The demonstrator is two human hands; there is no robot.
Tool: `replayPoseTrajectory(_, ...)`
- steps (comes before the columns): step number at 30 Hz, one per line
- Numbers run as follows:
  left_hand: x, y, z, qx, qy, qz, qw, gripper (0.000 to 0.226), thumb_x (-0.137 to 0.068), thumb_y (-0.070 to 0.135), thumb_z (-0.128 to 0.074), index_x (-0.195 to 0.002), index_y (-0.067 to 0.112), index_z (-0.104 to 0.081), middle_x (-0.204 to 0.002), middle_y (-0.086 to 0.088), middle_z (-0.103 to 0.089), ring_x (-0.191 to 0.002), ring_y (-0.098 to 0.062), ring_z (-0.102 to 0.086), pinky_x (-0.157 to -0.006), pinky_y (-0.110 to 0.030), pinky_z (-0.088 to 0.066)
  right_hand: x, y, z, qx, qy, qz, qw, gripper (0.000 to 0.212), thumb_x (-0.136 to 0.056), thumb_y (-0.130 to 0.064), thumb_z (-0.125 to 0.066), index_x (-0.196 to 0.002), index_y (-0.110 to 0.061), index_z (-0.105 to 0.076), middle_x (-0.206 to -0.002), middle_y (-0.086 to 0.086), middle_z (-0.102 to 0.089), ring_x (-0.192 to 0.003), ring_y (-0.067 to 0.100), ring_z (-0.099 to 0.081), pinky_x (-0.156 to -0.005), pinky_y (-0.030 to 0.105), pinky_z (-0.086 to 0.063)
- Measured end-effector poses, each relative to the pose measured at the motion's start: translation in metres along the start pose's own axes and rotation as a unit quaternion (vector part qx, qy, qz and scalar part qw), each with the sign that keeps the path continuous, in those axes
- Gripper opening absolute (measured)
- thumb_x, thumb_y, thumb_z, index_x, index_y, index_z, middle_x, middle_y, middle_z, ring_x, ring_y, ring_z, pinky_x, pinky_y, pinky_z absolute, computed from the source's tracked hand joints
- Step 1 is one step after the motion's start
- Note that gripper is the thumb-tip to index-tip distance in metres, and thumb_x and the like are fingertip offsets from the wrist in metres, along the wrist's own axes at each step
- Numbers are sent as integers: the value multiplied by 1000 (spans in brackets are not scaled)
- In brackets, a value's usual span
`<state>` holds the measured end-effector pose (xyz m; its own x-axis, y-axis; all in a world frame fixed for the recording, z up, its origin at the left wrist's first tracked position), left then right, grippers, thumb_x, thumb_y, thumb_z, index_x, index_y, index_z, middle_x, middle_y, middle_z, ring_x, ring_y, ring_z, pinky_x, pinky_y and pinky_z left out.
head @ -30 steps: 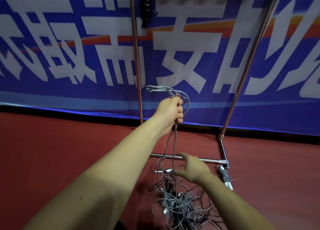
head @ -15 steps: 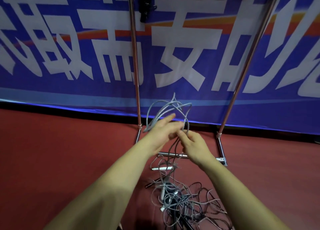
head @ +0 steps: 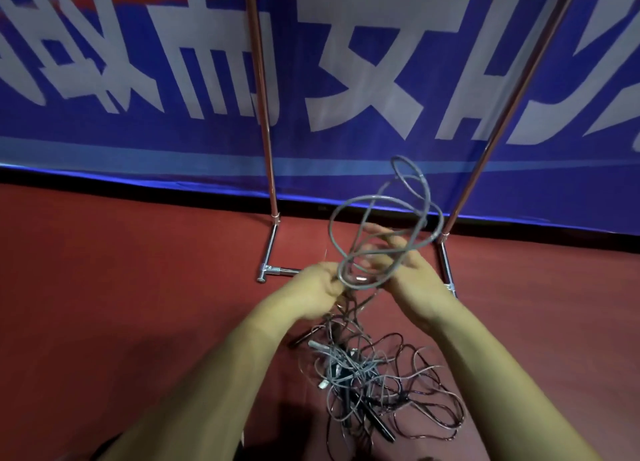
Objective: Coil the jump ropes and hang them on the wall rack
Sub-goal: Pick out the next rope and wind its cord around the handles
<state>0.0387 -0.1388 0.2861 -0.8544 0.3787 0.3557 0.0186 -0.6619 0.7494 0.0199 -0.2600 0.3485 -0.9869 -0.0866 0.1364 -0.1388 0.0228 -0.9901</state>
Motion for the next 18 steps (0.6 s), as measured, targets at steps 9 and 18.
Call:
replayPoseTrajectory(9, -1, 16, 44, 195, 152, -31, 968, 26, -103, 21, -49, -82, 23, -64, -84, -5, -77, -69, -22, -70, -60, -32, -52, -3, 71, 9, 454, -80, -57, 886, 11, -96, -33, -61, -91, -26, -70, -75, -7, -66, -69, 8, -59, -70, 26, -49)
replayPoseTrajectory(18, 11, 29, 68, 288, 205, -51, 934, 24, -105, 25, -50, -89, 18, -66, -79, 0, -77, -50, -13, -55, -54, -25, -44, 13, 140, 13, 585, -165, -189, 771, 52, -86, -8, -62, -134, -28, -58, -130, 3, -65, -118, 23, -62, -98, 33, -50)
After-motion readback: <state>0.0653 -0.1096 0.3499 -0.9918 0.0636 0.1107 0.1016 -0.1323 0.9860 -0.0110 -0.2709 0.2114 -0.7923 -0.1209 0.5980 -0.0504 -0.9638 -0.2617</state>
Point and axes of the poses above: each hand's wrist, its own x-axis away from the middle knuckle, its own z-axis out of the back of the hand, y = z × x, the point moved 10 cm from there along -x, towards the middle knuckle
